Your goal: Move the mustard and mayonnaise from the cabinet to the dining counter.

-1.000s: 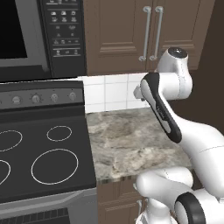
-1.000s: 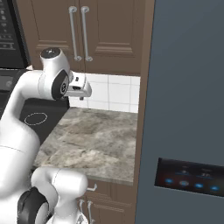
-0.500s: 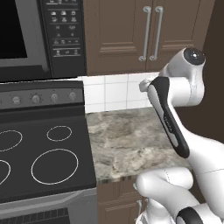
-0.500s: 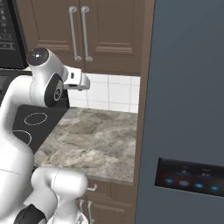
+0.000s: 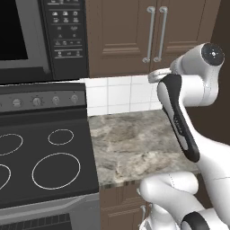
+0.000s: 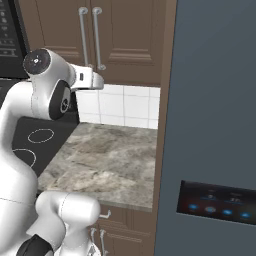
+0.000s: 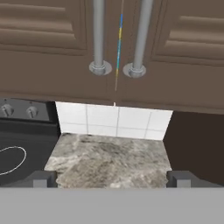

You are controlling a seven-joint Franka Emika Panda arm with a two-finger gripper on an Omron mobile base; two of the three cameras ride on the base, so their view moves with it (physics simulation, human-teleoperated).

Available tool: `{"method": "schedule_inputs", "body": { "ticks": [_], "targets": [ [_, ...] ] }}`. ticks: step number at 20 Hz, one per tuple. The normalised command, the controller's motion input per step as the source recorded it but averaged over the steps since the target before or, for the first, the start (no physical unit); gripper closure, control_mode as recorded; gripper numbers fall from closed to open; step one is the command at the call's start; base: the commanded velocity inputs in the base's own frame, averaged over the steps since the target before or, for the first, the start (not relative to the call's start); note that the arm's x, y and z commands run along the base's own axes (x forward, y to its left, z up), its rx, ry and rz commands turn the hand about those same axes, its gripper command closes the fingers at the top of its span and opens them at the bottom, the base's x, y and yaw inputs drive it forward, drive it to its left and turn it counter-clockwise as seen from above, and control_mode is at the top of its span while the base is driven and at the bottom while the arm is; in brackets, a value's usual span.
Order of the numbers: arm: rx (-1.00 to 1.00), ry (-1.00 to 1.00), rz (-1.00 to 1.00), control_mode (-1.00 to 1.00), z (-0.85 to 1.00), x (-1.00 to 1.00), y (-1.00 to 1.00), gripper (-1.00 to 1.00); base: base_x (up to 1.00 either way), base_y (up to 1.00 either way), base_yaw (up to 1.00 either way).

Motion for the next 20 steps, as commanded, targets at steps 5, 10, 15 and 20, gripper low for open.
{"method": "schedule_inputs", "body": {
  "ticks": [5,10,15,20],
  "targets": [
    [0.00,-0.07,0.00,-1.00,0.45,0.00,-0.08,-1.00,0.00,0.00,0.00],
    [0.00,-0.03,0.00,-1.00,0.40,0.00,-0.09,-1.00,0.00,0.00,0.00],
    [0.00,-0.02,0.00,-1.00,0.32,0.02,-0.13,-1.00,0.00,0.00,0.00],
    [0.00,0.00,0.00,-1.00,0.19,0.09,-0.10,-1.00,0.00,0.00,0.00]
  ]
}}
